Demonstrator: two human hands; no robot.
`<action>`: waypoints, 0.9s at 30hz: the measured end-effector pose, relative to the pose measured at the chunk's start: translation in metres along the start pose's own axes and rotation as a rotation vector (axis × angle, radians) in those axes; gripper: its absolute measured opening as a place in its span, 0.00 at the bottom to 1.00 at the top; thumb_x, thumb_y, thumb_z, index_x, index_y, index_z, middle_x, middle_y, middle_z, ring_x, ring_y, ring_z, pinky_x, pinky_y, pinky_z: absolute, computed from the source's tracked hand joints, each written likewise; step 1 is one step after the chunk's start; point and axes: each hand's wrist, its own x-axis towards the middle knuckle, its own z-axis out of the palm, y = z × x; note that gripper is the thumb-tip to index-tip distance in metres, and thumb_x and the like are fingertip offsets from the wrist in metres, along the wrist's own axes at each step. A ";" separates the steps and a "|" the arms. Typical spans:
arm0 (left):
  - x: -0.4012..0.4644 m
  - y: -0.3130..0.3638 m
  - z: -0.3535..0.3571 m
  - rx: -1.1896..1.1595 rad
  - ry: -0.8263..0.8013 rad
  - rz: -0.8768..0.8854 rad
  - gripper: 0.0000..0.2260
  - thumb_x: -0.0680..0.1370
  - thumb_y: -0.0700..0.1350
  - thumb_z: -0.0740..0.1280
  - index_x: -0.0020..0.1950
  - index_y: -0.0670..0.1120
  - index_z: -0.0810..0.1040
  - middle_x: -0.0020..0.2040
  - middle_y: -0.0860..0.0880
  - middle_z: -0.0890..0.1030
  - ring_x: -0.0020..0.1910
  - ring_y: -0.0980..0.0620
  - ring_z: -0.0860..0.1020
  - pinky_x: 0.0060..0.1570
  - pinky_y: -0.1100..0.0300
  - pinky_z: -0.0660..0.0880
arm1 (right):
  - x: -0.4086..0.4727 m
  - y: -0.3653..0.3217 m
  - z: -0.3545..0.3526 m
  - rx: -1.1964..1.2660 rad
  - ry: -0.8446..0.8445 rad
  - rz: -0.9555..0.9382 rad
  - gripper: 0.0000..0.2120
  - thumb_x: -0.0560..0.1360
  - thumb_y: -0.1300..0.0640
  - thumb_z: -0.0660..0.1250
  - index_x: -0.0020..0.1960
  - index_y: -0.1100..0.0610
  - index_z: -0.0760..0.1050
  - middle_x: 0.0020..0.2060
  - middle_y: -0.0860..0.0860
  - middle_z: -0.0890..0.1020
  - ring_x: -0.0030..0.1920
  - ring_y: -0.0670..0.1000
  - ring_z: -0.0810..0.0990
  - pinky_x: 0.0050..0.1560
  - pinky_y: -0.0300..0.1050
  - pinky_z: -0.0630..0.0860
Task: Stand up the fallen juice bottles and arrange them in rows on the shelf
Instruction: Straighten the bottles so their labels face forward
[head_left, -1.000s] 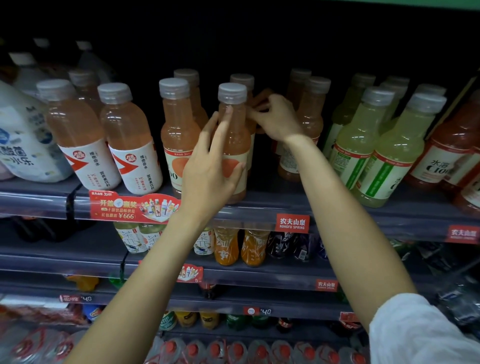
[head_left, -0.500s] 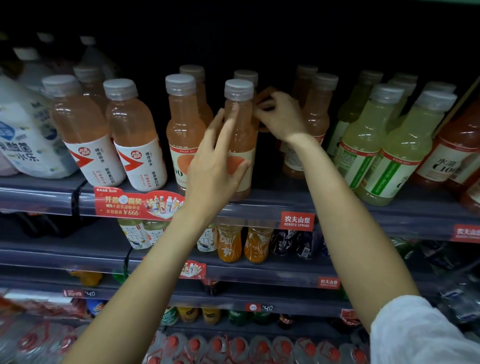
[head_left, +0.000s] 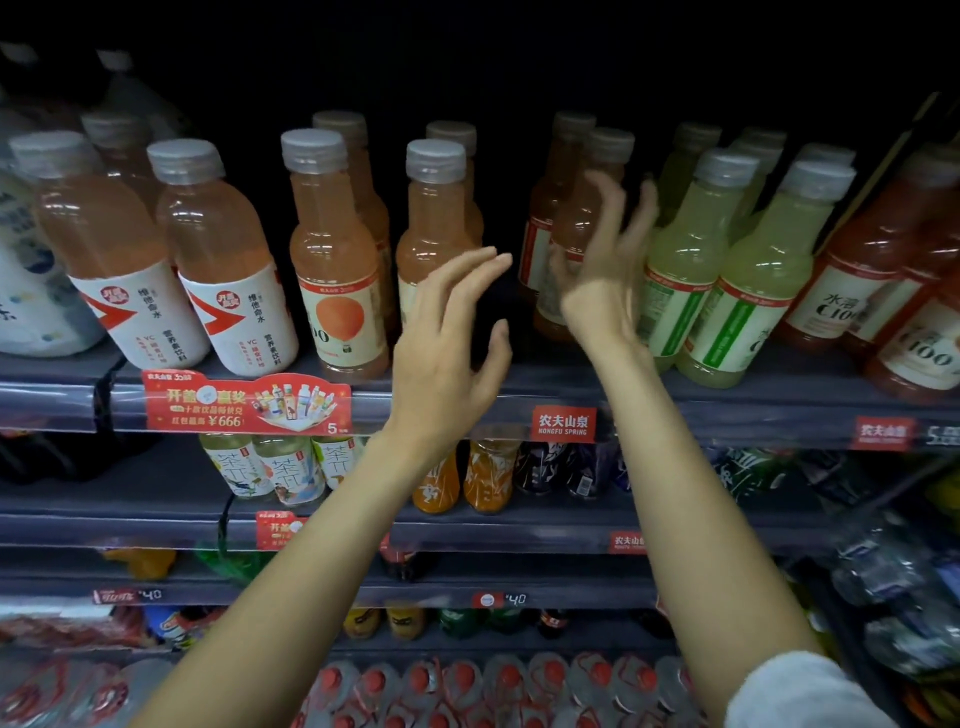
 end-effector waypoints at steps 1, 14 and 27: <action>0.002 0.002 0.002 -0.042 -0.049 -0.055 0.23 0.75 0.34 0.67 0.69 0.43 0.67 0.65 0.43 0.72 0.64 0.53 0.70 0.62 0.65 0.69 | 0.004 -0.001 0.004 0.015 -0.059 0.028 0.29 0.72 0.63 0.67 0.70 0.52 0.64 0.73 0.64 0.53 0.71 0.64 0.62 0.63 0.54 0.72; 0.004 0.010 0.041 -0.213 -0.336 -0.422 0.40 0.74 0.45 0.73 0.78 0.45 0.51 0.74 0.47 0.63 0.72 0.54 0.63 0.66 0.61 0.66 | -0.009 -0.004 -0.058 0.039 -0.342 -0.214 0.25 0.80 0.52 0.59 0.74 0.39 0.57 0.70 0.58 0.65 0.56 0.51 0.77 0.57 0.46 0.76; 0.014 -0.004 0.056 -0.427 -0.276 -0.544 0.44 0.70 0.38 0.76 0.75 0.45 0.48 0.59 0.63 0.67 0.55 0.71 0.74 0.59 0.70 0.71 | -0.014 0.014 -0.047 0.566 -0.551 0.200 0.24 0.73 0.55 0.71 0.64 0.55 0.65 0.61 0.55 0.74 0.61 0.48 0.75 0.61 0.43 0.74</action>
